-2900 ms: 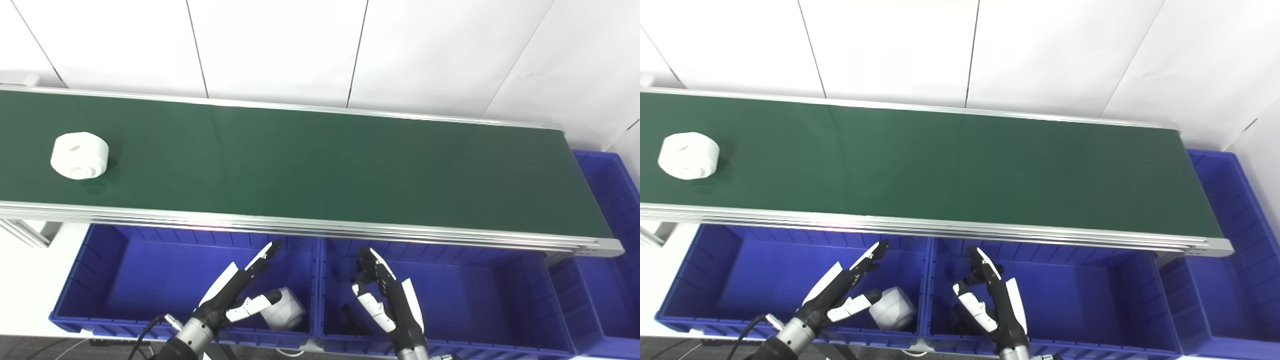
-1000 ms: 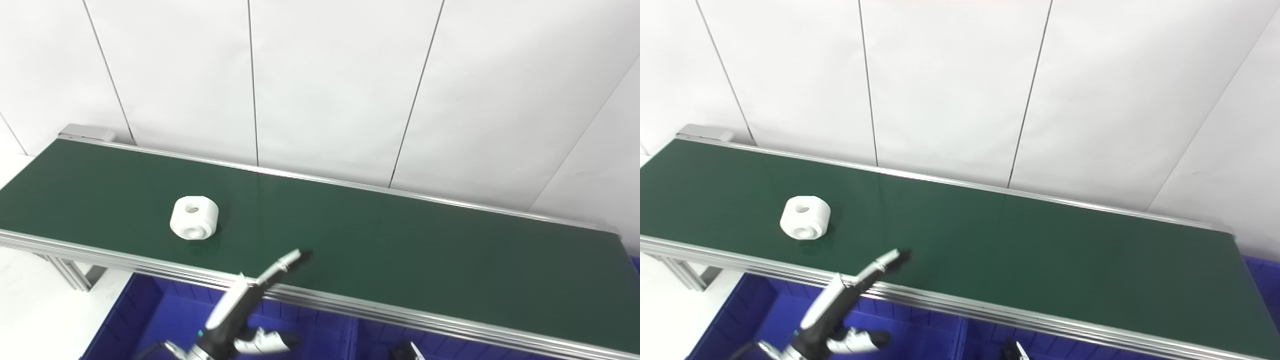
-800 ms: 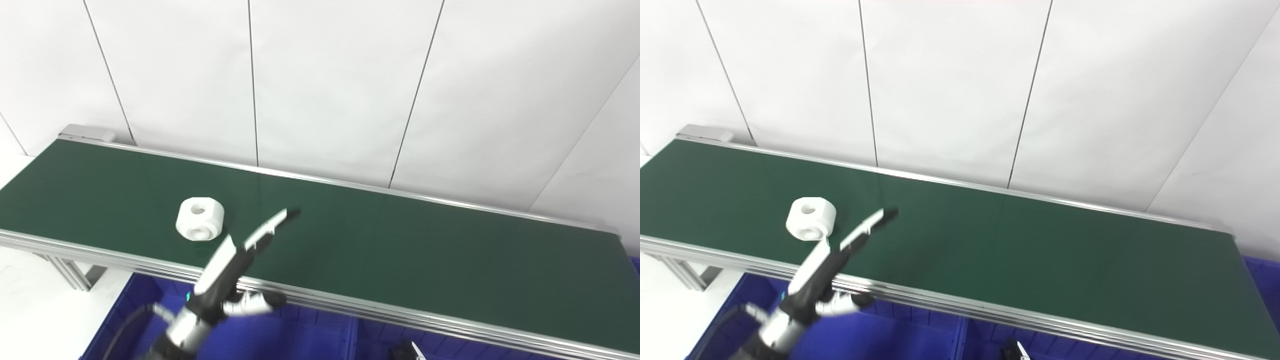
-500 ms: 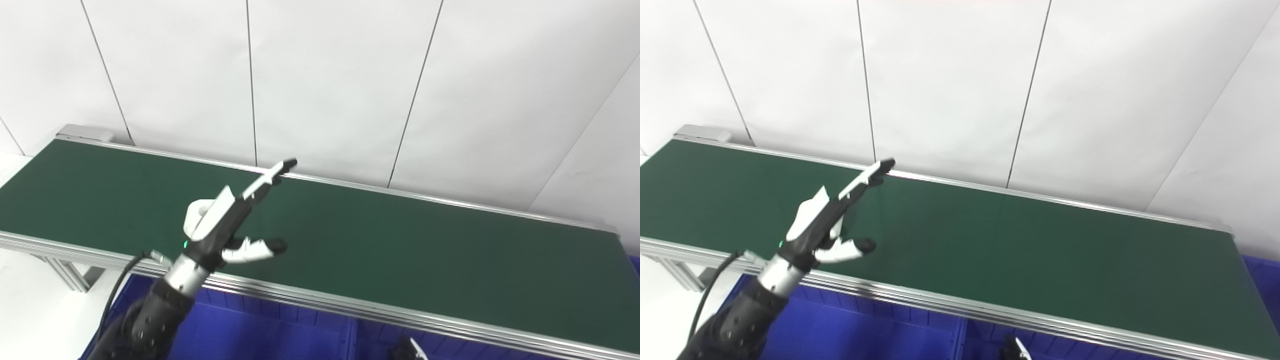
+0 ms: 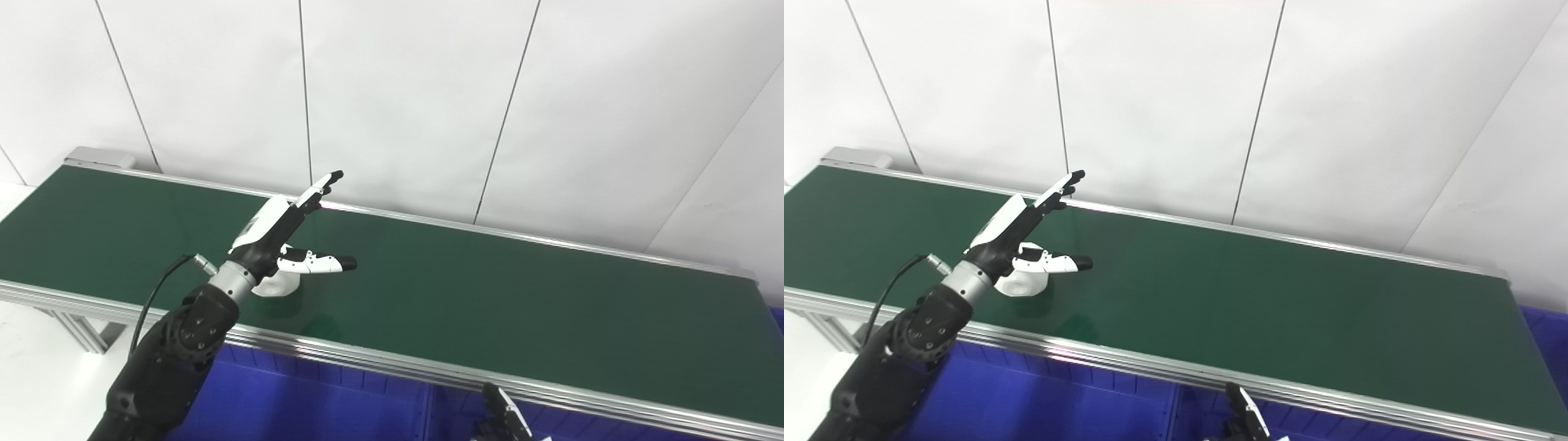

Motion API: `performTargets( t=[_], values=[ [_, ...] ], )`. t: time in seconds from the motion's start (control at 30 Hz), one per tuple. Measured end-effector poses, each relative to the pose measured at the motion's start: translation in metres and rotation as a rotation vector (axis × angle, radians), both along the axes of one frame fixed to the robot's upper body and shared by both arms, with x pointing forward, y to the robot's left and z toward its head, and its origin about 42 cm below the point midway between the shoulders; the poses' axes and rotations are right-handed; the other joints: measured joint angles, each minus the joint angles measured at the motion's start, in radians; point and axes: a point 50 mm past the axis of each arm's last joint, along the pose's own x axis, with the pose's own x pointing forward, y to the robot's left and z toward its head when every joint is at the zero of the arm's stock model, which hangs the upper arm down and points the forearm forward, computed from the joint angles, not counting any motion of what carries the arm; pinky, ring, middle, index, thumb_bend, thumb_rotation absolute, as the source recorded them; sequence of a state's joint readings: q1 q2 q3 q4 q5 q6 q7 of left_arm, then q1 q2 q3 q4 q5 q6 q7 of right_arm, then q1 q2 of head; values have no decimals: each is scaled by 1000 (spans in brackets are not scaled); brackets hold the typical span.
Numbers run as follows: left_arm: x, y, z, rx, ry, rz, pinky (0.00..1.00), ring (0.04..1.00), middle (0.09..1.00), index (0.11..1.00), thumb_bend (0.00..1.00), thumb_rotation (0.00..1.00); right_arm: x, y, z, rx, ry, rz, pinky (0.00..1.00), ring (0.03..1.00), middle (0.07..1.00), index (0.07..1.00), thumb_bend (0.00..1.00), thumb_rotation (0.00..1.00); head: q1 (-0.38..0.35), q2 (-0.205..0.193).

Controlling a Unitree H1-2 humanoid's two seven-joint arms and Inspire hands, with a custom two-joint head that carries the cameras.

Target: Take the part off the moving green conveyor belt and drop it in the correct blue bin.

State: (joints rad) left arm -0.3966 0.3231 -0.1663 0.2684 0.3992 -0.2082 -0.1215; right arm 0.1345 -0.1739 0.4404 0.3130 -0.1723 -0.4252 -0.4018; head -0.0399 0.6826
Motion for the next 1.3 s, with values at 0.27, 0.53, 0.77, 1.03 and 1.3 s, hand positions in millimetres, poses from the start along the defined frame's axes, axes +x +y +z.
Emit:
performTargets(
  t=[0.27,0.53,0.77,1.03,1.3],
  values=[
    [19,-1,-22,129,93,34,798,924,979,989,741,334,3,-1,2,7,-7,-7,831,860,869,873,806,797,18,3],
    [24,-1,-35,243,147,71,929,980,991,1000,814,321,1,-2,2,7,-4,-9,814,851,864,870,796,814,38,12],
    [20,-2,-51,385,143,72,1000,984,971,989,845,270,2,-4,6,13,-20,-19,808,842,856,862,795,803,44,18],
    [22,5,-58,516,96,96,790,828,842,844,771,44,0,-8,7,26,-11,-23,802,837,854,861,796,800,51,26],
    [17,1,-72,303,97,154,448,422,507,518,499,0,0,-11,8,25,-14,-29,812,841,855,862,791,795,51,31]
  ],
)
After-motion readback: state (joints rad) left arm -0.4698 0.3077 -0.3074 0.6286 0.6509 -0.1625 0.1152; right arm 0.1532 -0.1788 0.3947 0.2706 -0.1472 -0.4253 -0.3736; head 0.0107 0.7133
